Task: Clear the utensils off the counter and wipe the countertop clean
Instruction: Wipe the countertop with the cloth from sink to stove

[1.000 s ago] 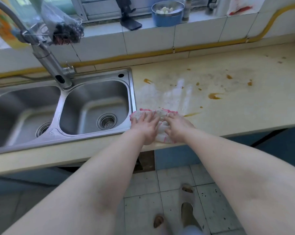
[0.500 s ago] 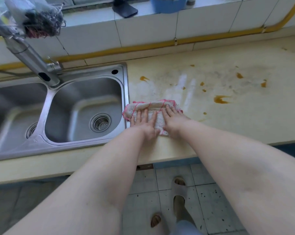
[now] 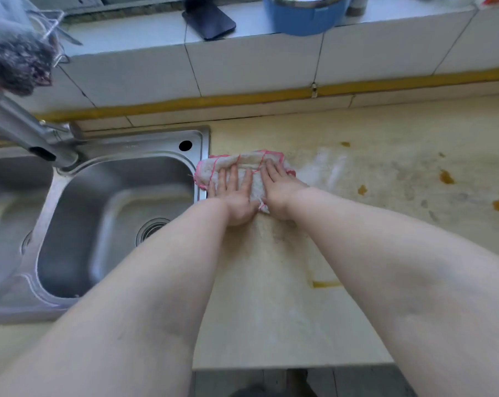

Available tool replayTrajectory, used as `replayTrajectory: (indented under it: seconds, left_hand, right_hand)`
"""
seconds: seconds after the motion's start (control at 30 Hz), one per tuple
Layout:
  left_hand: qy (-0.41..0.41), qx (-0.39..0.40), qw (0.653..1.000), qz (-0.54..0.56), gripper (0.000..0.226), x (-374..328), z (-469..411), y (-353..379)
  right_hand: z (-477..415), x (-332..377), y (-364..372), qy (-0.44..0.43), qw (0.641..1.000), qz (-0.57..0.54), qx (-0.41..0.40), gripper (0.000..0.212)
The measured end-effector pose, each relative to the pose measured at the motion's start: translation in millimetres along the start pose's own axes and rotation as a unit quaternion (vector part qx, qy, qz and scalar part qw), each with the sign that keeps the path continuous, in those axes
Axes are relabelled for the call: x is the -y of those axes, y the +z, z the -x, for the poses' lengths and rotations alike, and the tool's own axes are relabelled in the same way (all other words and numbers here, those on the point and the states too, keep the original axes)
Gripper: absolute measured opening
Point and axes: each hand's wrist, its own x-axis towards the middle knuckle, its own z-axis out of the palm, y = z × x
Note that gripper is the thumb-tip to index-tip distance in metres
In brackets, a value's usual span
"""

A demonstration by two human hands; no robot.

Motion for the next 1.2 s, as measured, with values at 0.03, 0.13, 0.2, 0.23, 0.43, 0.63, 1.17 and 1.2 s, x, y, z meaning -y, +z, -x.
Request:
replayTrajectory:
  seconds: [0.03,0.13,0.2,0.23,0.43,0.63,1.17,1.2]
  left_hand:
    - [-0.002,-0.003,1.000,0.001,0.075,1,-7,-4]
    - [-0.007,-0.005,1.000,0.008,0.075,2,-27,-16]
    - [-0.011,-0.008,1.000,0.017,0.075,3,-39,-24]
    - [-0.015,-0.011,1.000,0.023,0.075,3,-44,-27]
    - [-0.030,-0.008,0.997,0.067,0.082,2,-53,-42]
    - [-0.072,-0.173,0.977,0.100,0.080,-10,-46,-44]
    - [0.195,-0.058,0.975,-0.091,0.070,-139,-93,-27]
    - [0.208,-0.051,0.971,-0.102,0.070,-149,-91,-25]
  right_hand:
    - [-7,-1,-4,-0.002,1.000,-0.001,-0.003,0.081]
    - [-27,-6,-17,-0.005,1.000,0.002,-0.009,0.080]
    - [-40,-9,-24,-0.010,1.000,0.001,-0.012,0.081]
    - [-46,-10,-26,-0.013,1.000,-0.002,-0.010,0.081]
    - [-44,-28,-41,0.005,0.975,-0.183,-0.124,0.054]
    - [-10,-61,-40,0.113,0.936,-0.171,-0.285,0.051]
    - [50,-128,1,0.190,0.932,-0.103,-0.290,0.040]
    - [55,-132,6,0.202,0.934,-0.091,-0.280,0.037]
